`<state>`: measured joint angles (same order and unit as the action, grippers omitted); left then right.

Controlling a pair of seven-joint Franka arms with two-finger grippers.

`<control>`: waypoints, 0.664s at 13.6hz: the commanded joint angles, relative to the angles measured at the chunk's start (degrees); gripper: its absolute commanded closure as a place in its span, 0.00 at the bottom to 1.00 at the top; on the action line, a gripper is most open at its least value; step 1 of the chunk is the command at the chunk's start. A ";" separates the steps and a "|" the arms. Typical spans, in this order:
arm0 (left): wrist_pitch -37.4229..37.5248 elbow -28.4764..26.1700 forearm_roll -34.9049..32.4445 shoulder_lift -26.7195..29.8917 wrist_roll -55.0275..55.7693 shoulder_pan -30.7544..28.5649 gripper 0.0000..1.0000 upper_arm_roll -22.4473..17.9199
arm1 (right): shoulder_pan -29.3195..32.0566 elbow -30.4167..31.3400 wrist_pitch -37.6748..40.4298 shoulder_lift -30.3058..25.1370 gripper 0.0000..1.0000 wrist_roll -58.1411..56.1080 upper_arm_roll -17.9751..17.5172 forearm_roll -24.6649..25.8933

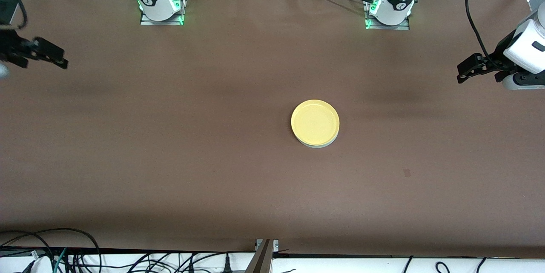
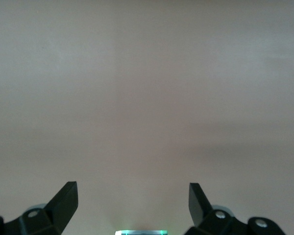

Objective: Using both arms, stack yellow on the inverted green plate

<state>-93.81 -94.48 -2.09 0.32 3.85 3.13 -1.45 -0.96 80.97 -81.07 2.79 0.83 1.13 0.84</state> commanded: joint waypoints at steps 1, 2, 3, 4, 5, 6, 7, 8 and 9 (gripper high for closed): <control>1.52 1.32 1.22 0.20 -1.57 -0.06 0.00 0.04 | 0.43 2.00 3.35 -1.30 0.00 -0.74 -0.08 1.01; 1.61 1.32 1.13 0.20 -1.57 -0.06 0.00 0.04 | 0.43 1.83 4.15 -0.95 0.00 -0.92 0.45 1.35; 1.53 1.32 1.13 0.12 -1.57 -0.06 0.00 0.04 | 0.43 1.65 4.16 -0.77 0.00 -1.18 1.67 1.27; 1.61 1.23 1.22 0.20 -1.57 -0.06 0.00 0.04 | 0.43 1.56 4.25 -0.51 0.00 -1.18 2.29 0.92; 2.05 1.05 1.22 0.38 -1.65 -0.14 0.00 0.04 | 0.43 1.56 4.25 -0.51 0.00 -1.18 2.30 0.74; 2.23 1.14 1.22 0.38 -1.57 -0.14 0.00 0.04 | 0.43 1.56 4.25 -0.51 0.00 -1.18 2.30 0.66; 2.23 1.23 1.13 0.29 -1.57 -0.06 0.00 0.04 | 0.34 1.56 4.25 -0.51 0.00 -1.18 2.30 0.66; 2.14 1.23 1.13 0.21 -1.57 -0.06 0.00 0.04 | 0.34 1.56 4.25 -0.51 0.00 -1.09 2.30 0.83; 2.05 1.23 1.13 0.12 -1.57 -0.06 0.00 0.04 | 0.34 1.56 4.25 -0.51 0.00 -1.09 2.30 0.66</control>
<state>-92.97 -94.18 -2.09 0.32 3.62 3.17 -1.39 -0.80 82.54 -77.52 2.69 0.60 3.57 1.27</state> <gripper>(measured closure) 0.000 0.000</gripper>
